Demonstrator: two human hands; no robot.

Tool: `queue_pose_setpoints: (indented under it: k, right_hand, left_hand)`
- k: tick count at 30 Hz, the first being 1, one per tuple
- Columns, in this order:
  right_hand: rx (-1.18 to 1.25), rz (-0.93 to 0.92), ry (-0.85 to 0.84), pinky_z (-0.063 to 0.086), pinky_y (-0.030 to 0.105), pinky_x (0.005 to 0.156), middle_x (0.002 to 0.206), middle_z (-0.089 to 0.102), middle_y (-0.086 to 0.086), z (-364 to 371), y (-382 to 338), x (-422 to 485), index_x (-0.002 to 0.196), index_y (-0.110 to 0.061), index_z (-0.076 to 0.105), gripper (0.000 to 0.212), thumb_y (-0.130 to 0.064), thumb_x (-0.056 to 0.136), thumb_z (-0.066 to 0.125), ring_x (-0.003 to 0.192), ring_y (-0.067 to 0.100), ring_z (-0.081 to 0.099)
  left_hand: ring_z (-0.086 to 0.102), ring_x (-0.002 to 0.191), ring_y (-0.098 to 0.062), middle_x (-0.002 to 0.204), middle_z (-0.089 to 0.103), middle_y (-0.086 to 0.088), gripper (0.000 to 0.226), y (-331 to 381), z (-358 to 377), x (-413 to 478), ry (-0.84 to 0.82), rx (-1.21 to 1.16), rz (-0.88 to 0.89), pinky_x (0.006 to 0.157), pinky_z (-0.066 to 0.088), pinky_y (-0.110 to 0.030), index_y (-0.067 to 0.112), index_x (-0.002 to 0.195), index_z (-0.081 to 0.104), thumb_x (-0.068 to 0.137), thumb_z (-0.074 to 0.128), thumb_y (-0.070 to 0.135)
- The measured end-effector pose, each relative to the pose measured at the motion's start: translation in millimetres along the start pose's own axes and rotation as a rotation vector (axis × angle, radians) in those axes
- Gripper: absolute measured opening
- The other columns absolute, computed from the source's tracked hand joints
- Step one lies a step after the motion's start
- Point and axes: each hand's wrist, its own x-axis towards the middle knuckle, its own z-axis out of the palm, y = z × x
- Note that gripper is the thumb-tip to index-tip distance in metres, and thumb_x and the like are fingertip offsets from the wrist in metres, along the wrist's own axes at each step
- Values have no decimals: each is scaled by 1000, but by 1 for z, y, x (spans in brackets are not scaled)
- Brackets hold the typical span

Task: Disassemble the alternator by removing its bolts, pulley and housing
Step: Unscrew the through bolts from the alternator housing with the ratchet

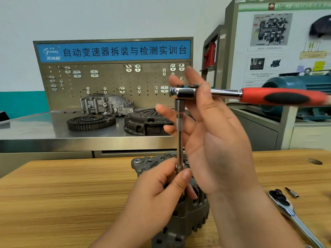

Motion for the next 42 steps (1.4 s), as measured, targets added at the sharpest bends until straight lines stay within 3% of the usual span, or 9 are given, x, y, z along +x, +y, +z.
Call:
queue_pose_setpoints:
  k: [4,8,13,16,21,24,30,38,42]
  right_hand:
    - [49,110,-9,52,22,57,95,76,3,-4,-1,2,117,-22,59,49,-49,80,41,72,19,71]
    - [10,53,39,52,21,54,95,74,0,-2,3,1,113,-29,66,39,-47,81,51,75,17,70]
    - [-49,-78,48,51,20,60,114,70,-11,-1,2,0,111,-32,68,29,-26,85,57,87,15,67]
    - [-28,-51,28,52,21,61,116,70,-9,-1,2,0,113,-33,64,27,-35,89,53,82,17,69]
    - [22,69,11,51,22,57,101,75,1,-6,0,2,117,-23,59,47,-47,80,43,68,17,69]
    - [-3,39,24,51,23,57,102,75,1,-5,0,1,117,-27,61,42,-48,83,49,69,17,69]
    - [-127,-134,40,51,21,60,119,68,-8,-3,1,1,115,-32,66,32,-25,86,57,83,16,69]
    - [-1,52,9,50,21,50,101,75,2,-8,-1,3,114,-21,59,45,-46,79,44,58,17,68]
    - [-39,28,17,51,21,50,104,74,6,-6,0,1,114,-24,63,41,-47,82,50,64,18,70]
  left_hand:
    - [63,76,-28,82,72,14,33,0,-2,0,-23,46,19,68,51,-42,33,99,63,85,43,55]
    - [64,73,-16,80,72,16,34,-1,-2,1,-13,110,29,66,49,-31,32,97,62,81,42,56]
    - [65,76,-23,83,73,15,40,2,-2,1,-17,119,4,70,50,-45,24,94,66,81,45,56]
    - [66,80,-26,86,73,13,50,1,-2,1,-19,102,2,72,51,-50,17,97,66,80,43,58]
    - [66,85,-25,93,73,14,34,1,-3,1,-39,96,-18,76,52,-49,35,105,62,85,42,54]
    - [67,85,-23,92,73,18,37,2,-3,1,-39,124,-15,76,51,-48,31,103,61,82,42,56]
    - [66,83,-35,86,74,12,54,4,-1,2,-7,75,-59,74,52,-56,16,101,65,75,46,59]
    - [65,83,-32,88,74,9,44,4,-2,0,-18,72,-52,76,51,-56,19,97,66,83,45,55]
    - [67,84,-27,89,74,11,47,5,-1,0,-13,93,-49,77,52,-54,13,99,66,83,46,52]
